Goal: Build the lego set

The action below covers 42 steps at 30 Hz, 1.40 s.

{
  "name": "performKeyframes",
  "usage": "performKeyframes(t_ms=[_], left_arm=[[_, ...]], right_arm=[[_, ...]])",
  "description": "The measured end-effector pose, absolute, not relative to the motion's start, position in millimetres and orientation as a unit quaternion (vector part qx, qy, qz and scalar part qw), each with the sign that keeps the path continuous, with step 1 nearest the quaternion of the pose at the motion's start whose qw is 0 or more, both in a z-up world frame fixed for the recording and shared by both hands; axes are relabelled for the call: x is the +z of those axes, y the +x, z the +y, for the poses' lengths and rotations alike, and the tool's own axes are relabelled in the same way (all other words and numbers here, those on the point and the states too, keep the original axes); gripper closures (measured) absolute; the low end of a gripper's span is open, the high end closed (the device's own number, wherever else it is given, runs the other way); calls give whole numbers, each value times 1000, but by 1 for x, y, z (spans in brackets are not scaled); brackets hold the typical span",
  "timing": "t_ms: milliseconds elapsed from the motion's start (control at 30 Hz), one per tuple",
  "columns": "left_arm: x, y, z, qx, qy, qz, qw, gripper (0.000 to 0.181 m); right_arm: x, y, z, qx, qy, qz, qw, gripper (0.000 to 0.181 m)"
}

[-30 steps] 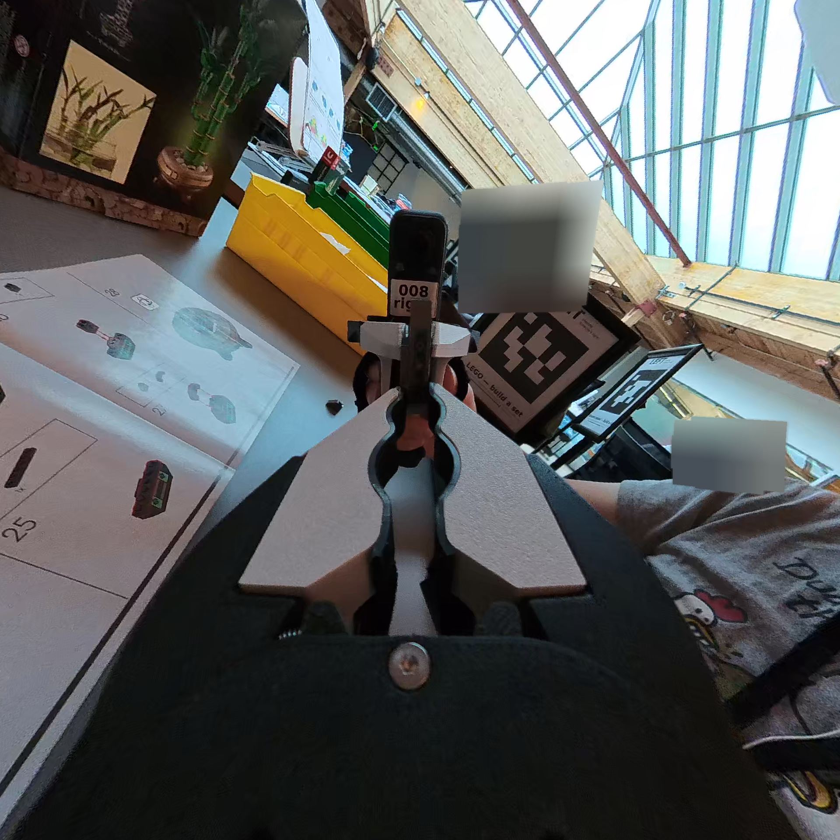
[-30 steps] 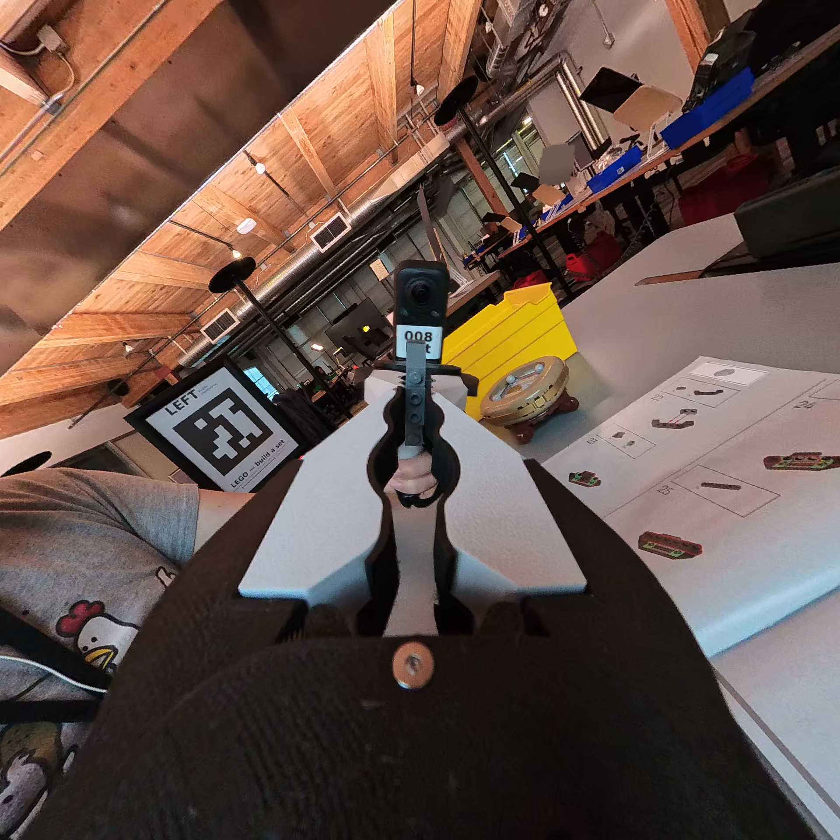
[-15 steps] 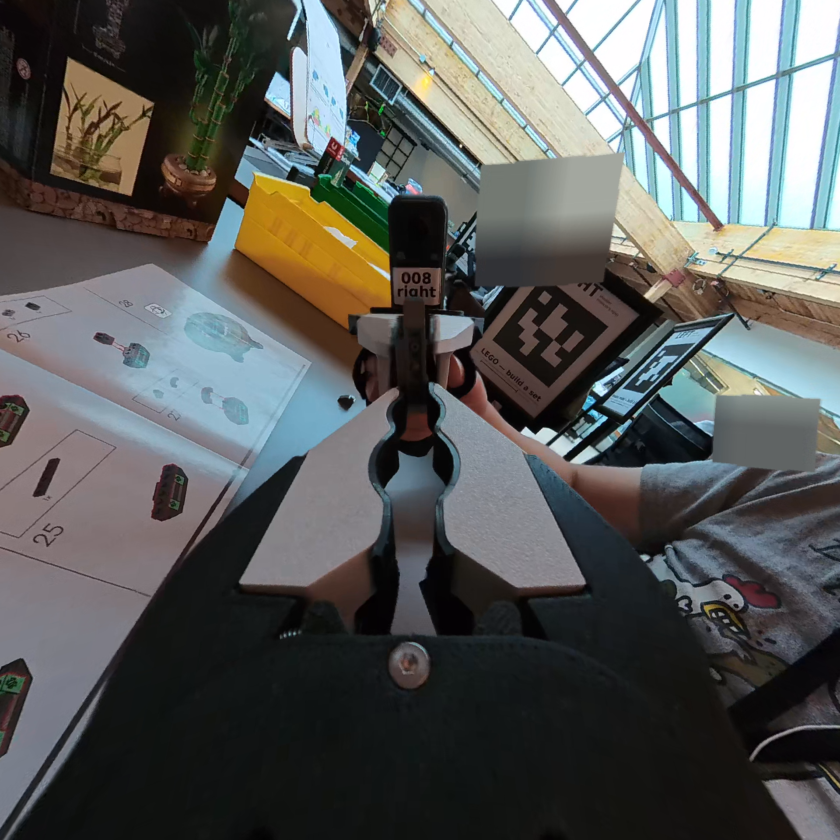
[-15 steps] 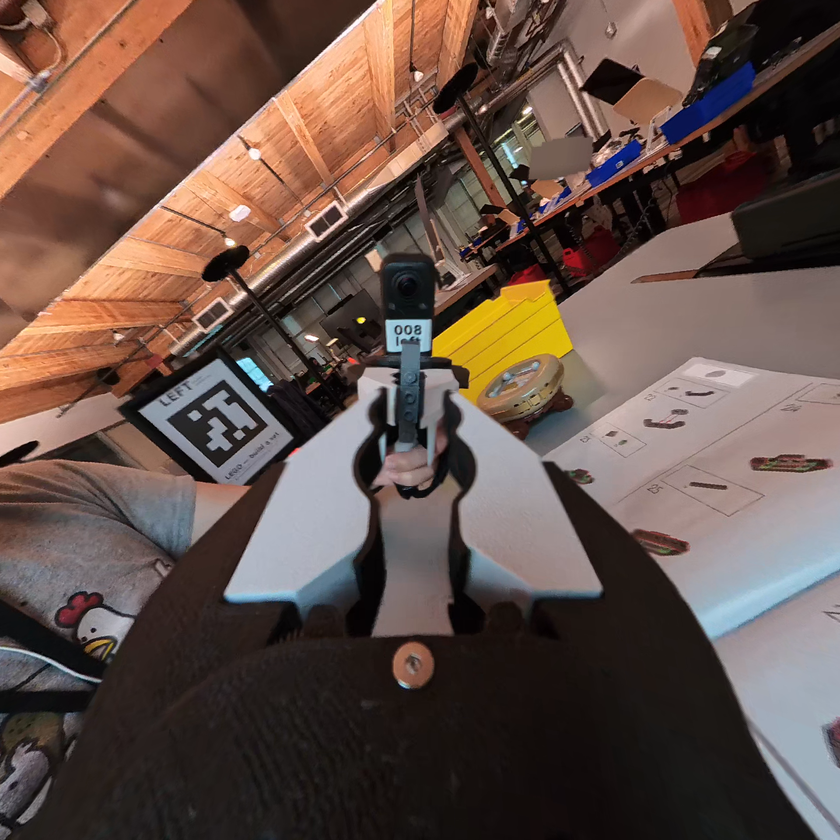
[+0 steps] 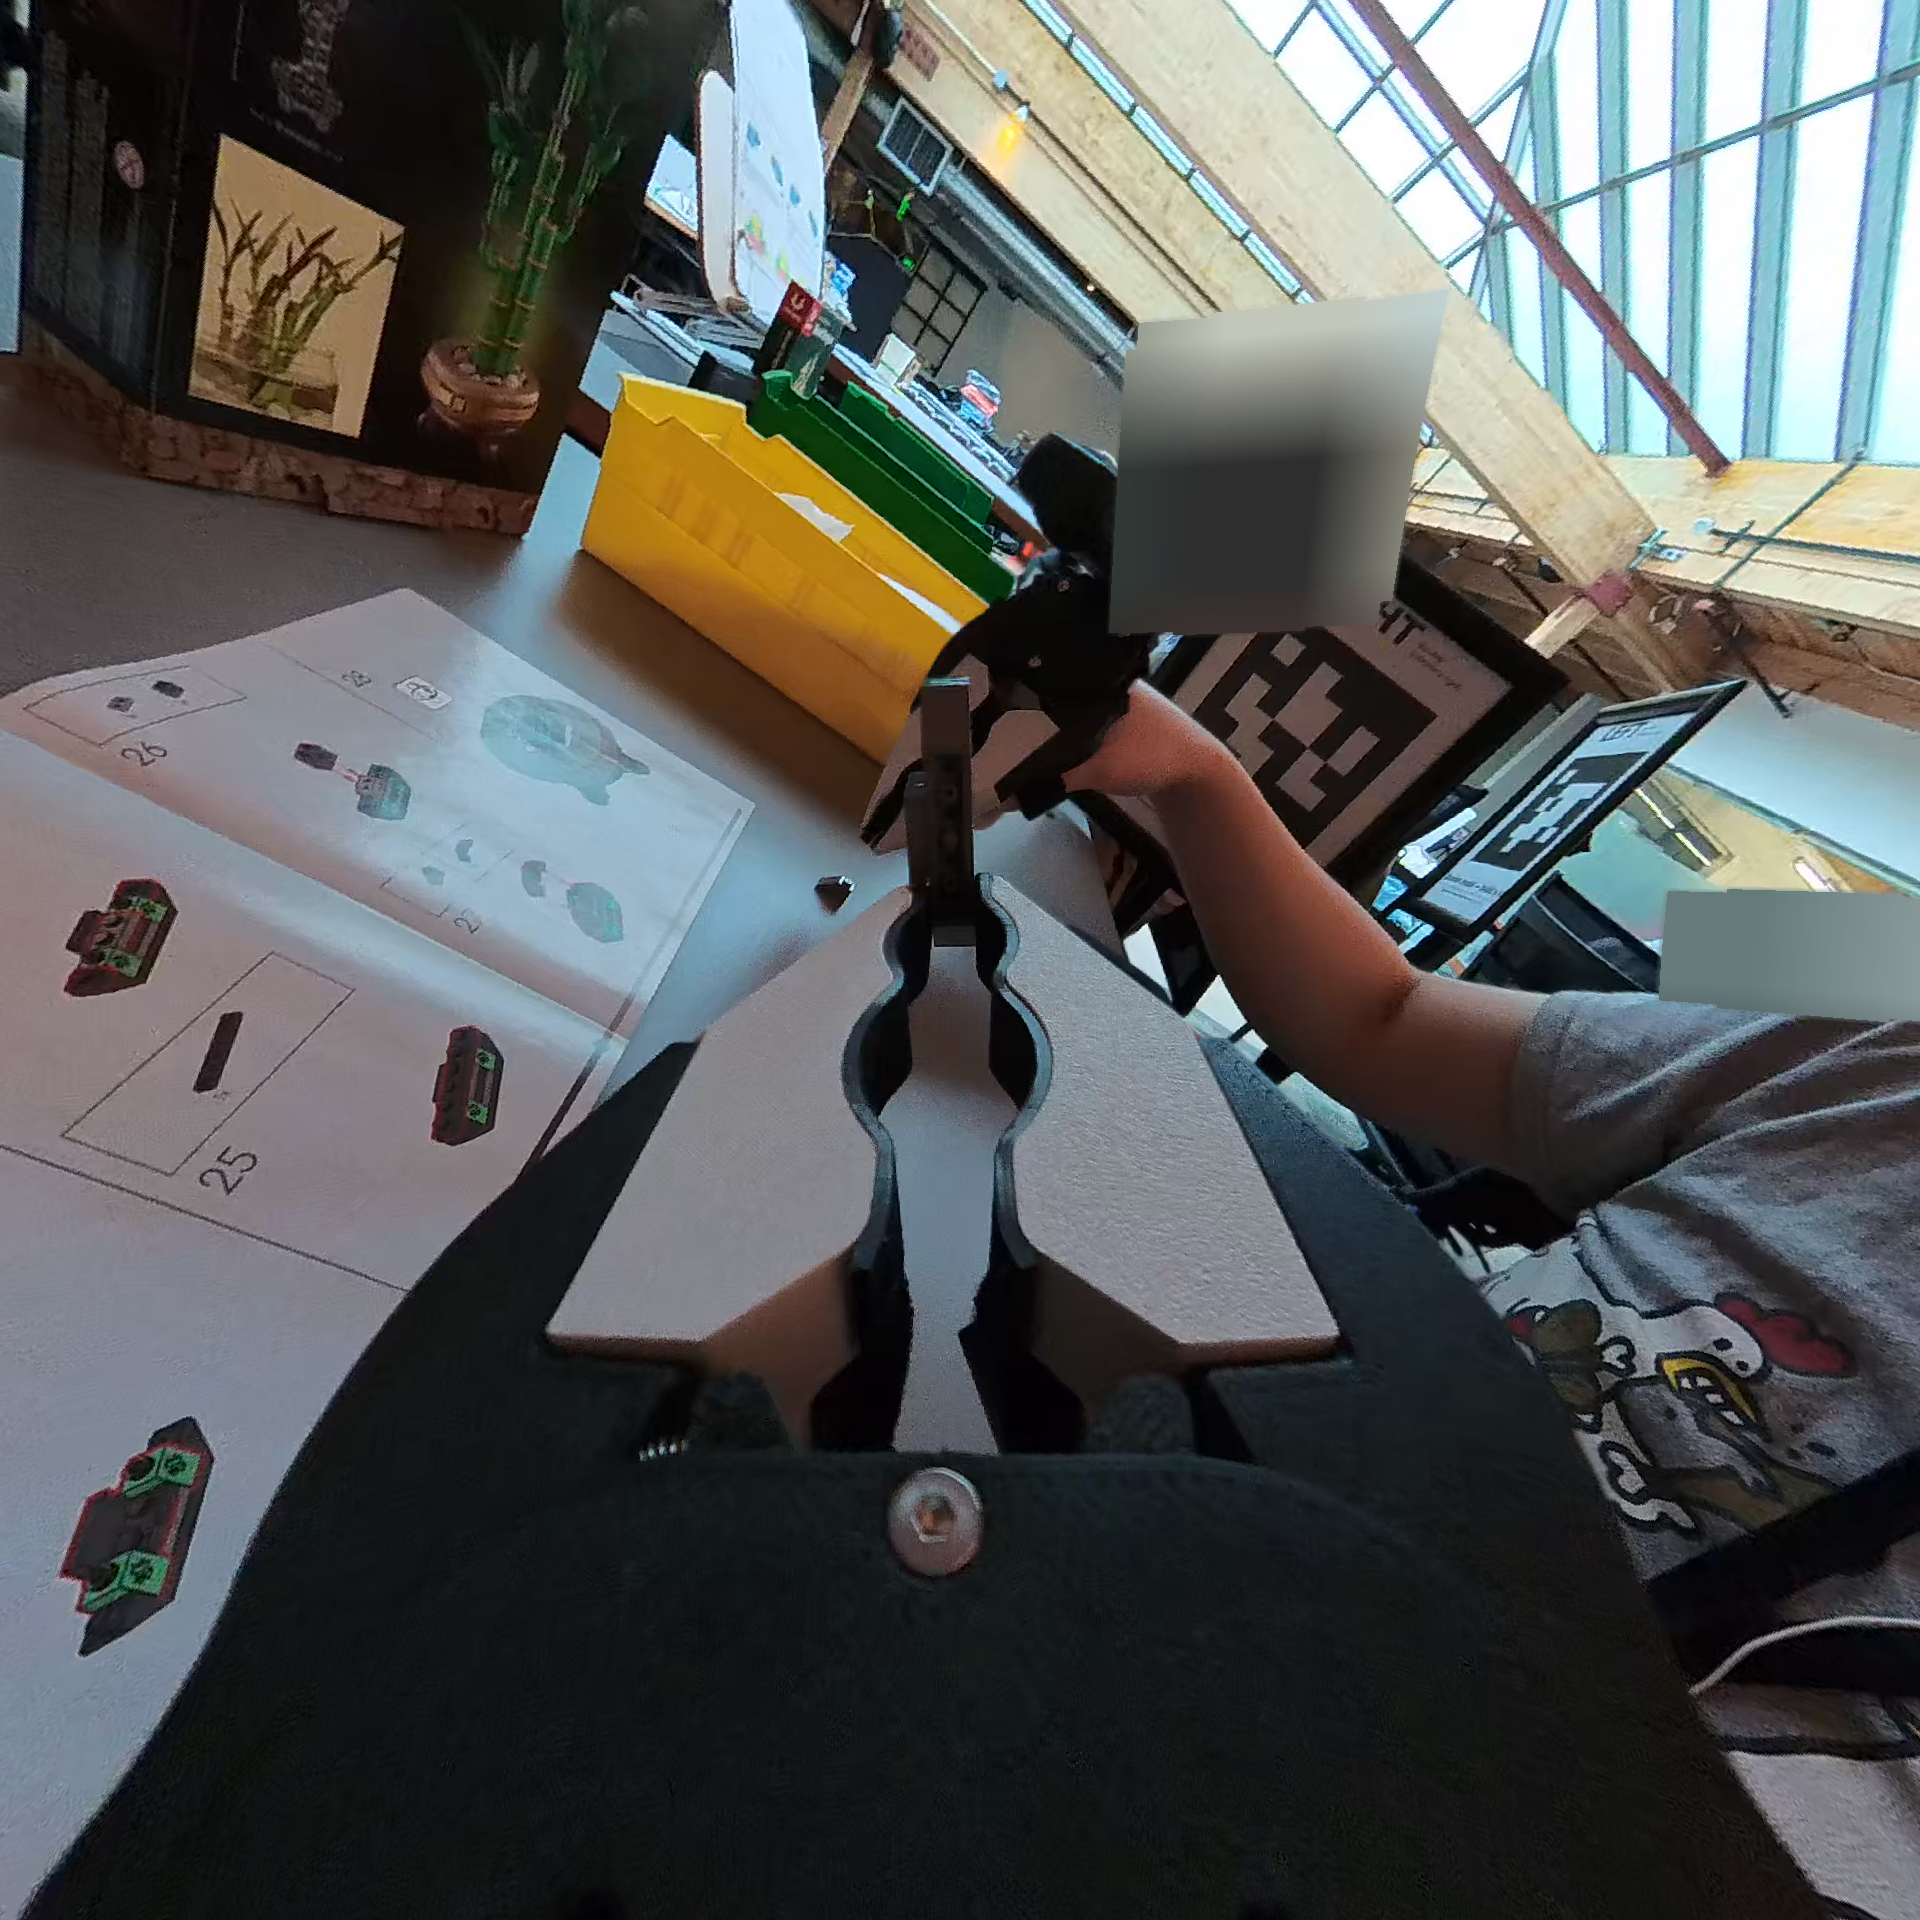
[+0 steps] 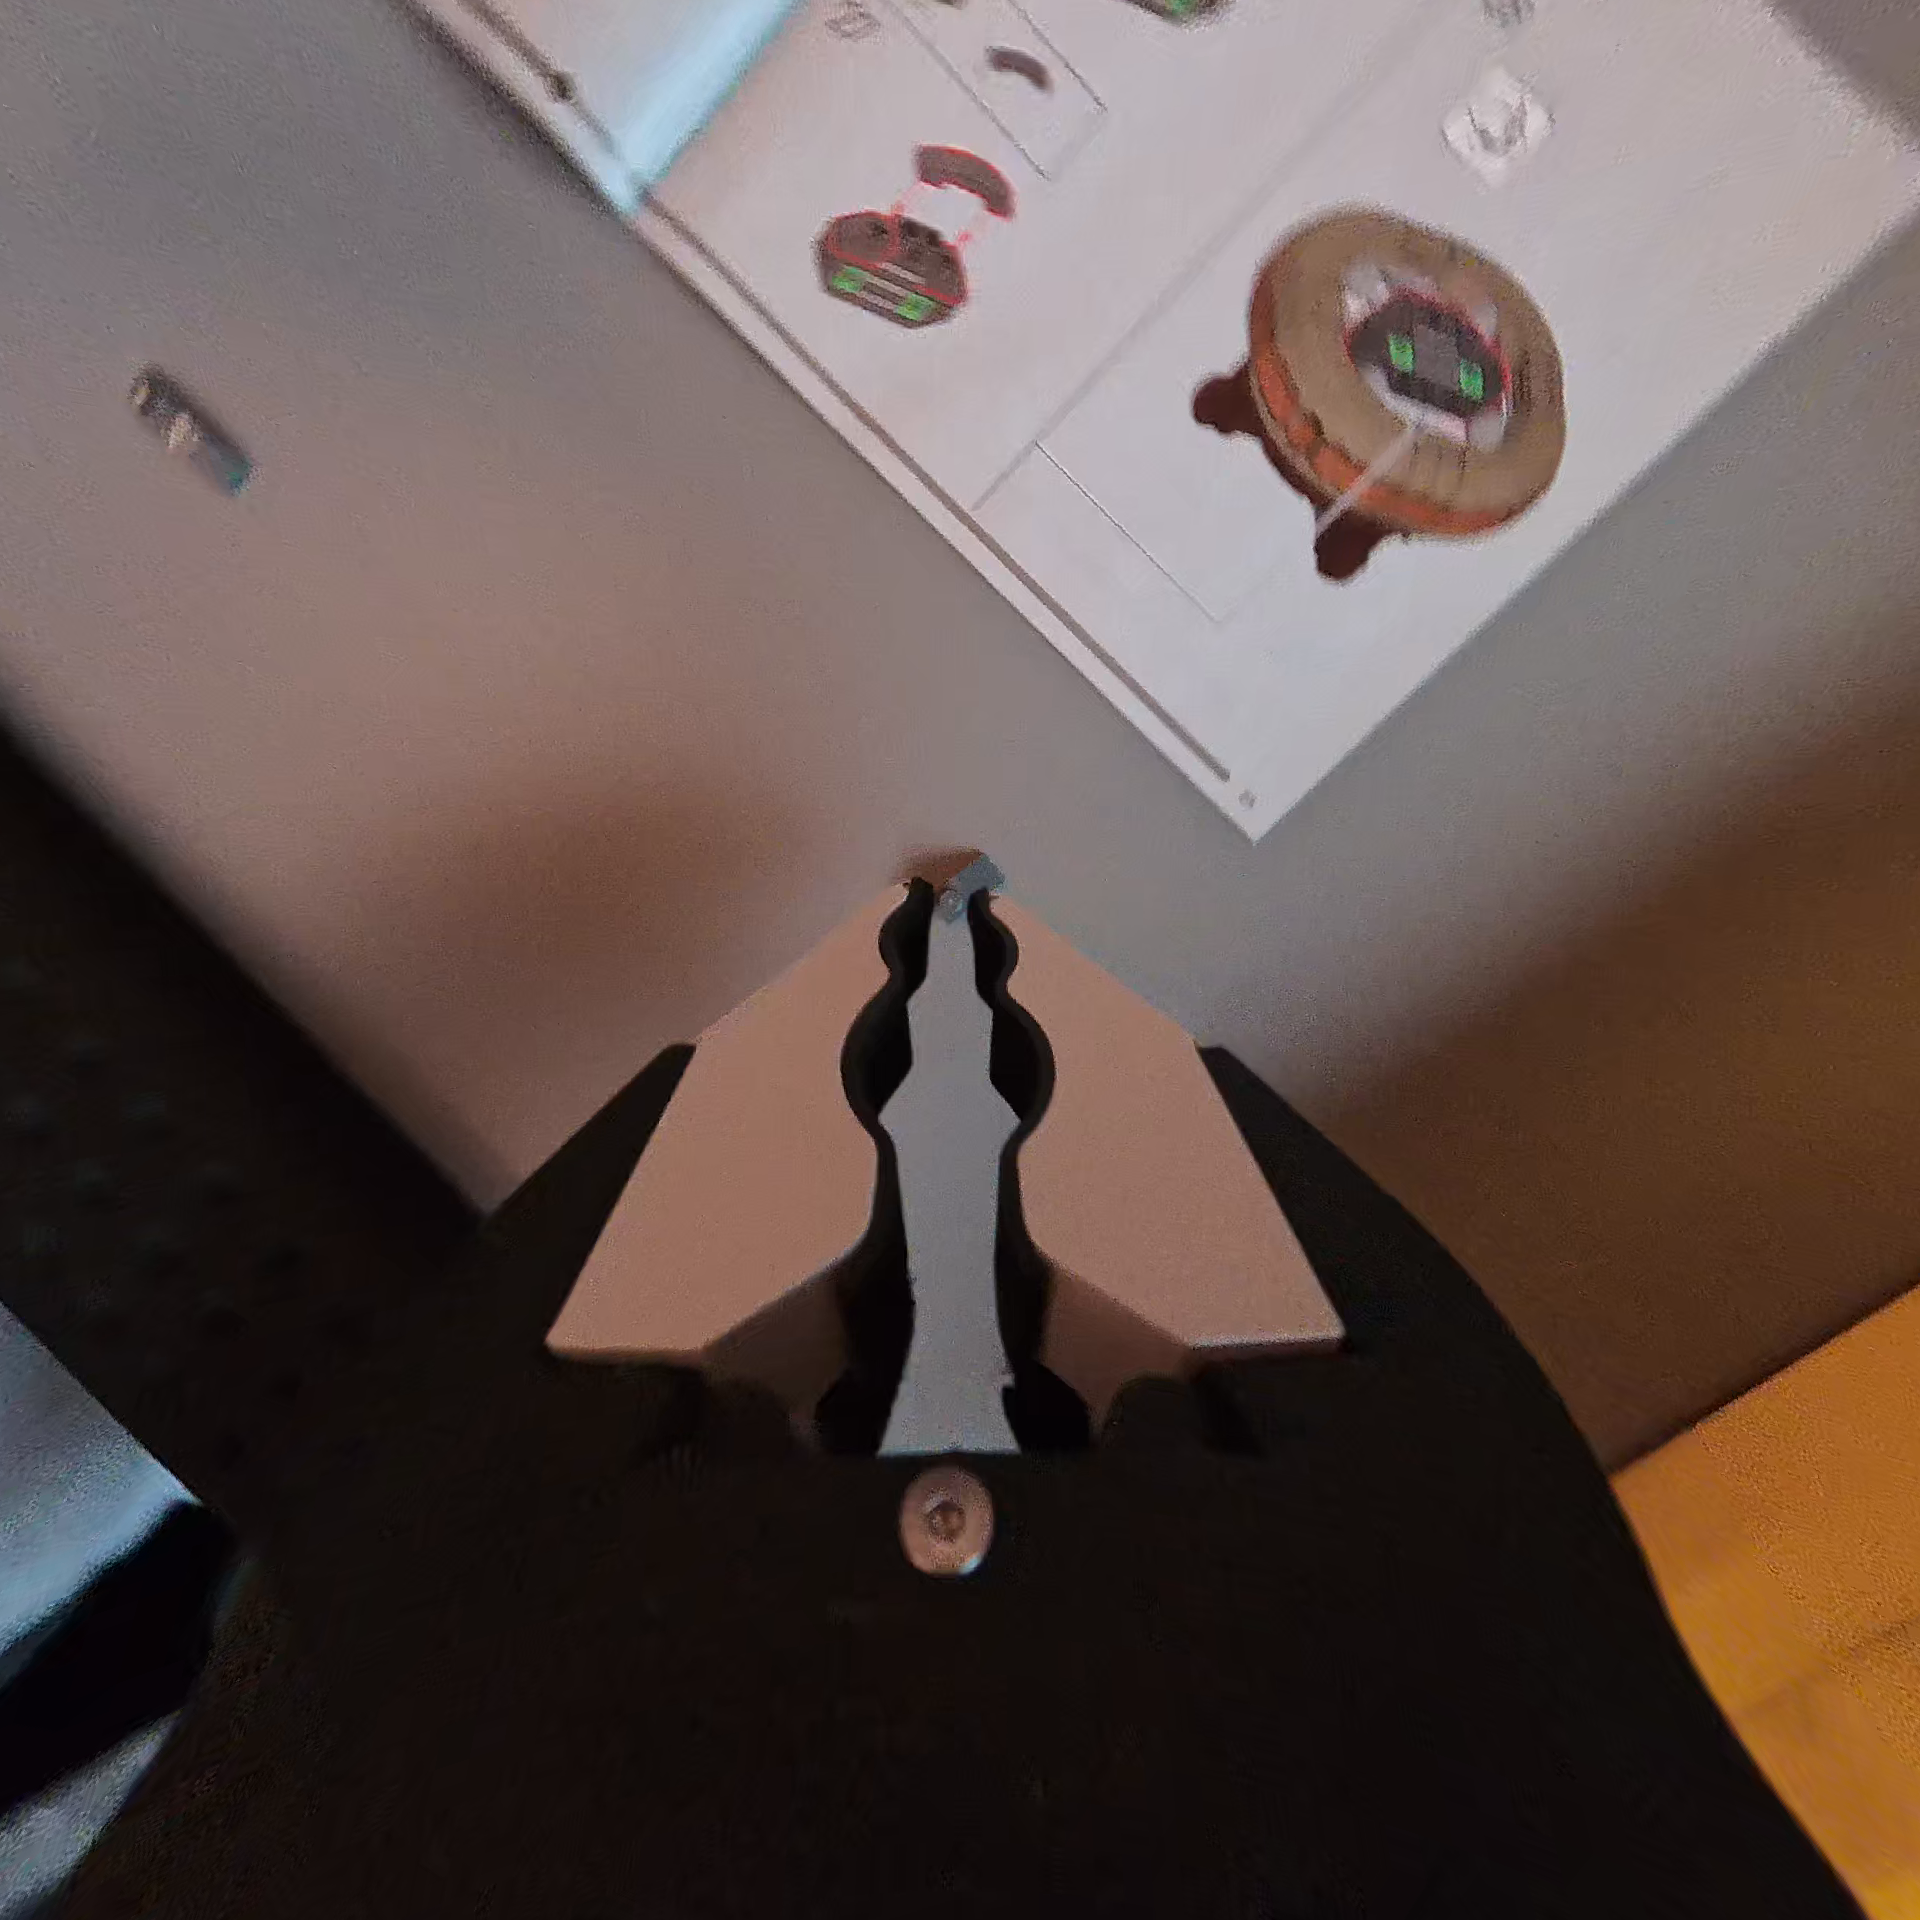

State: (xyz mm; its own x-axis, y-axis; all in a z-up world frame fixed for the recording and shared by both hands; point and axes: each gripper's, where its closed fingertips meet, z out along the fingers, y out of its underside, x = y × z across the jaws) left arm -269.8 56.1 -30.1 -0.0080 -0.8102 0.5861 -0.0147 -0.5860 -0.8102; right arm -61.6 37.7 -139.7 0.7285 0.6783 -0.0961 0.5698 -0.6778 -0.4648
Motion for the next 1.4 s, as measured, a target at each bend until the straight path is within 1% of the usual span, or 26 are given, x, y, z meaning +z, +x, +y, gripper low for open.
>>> performKeyframes(t_ms=[100,167,267,467,567,633,700,767,833,867,900,933,1000,1067,1133,1167,1267,1300,1400], left_arm=[[-33,-269,57,-624,-639,322,315,176],[-35,-268,58,-623,-644,317,311,176],[-37,-267,57,-627,-645,314,302,176],[-40,-265,52,-620,-649,329,294,176],[-44,-264,51,-622,-652,328,283,176],[-45,-263,52,-627,-652,324,276,176],[-46,-263,51,-632,-652,323,268,176],[-47,-262,50,-632,-653,323,265,176],[-47,-262,49,-631,-653,324,264,176],[-47,-262,49,-632,-653,324,264,176],[-46,-263,49,-632,-652,324,265,176],[-45,-263,49,-633,-651,323,266,176],[-44,-263,49,-636,-649,324,265,176],[-41,-264,48,-641,-642,325,265,176],[-38,-267,50,-645,-638,324,270,176],[-36,-269,52,-646,-635,323,275,176],[-32,-280,61,-644,-633,313,294,176],[-30,-284,65,-643,-632,309,303,176],[-26,-297,76,-645,-625,296,325,176]], right_arm=[[-144,-61,40,119,-935,-261,211,177],[-148,-58,40,103,-951,-217,193,167],[-157,-57,36,87,-966,-194,147,161],[-166,-62,33,77,-972,-196,108,161],[-158,-60,38,65,-965,-217,130,164],[-151,-64,41,90,-965,-205,139,164],[-152,-65,40,93,-968,-196,124,164],[-160,-60,37,56,-971,-208,99,164],[-164,-63,34,52,-971,-214,90,164],[-166,-64,33,52,-972,-215,85,166],[-168,-64,32,51,-971,-221,80,172],[-168,-65,33,49,-968,-231,83,173],[-164,-68,32,44,-958,-270,85,174],[-152,-106,23,106,-904,-402,94,174],[-143,-143,9,118,-794,-584,123,174],[-141,-158,6,101,-729,-661,146,174],[-136,-201,-10,97,-553,-806,187,175],[-139,-206,-12,84,-515,-835,176,175],[-150,-206,-17,28,-436,-894,101,175]])
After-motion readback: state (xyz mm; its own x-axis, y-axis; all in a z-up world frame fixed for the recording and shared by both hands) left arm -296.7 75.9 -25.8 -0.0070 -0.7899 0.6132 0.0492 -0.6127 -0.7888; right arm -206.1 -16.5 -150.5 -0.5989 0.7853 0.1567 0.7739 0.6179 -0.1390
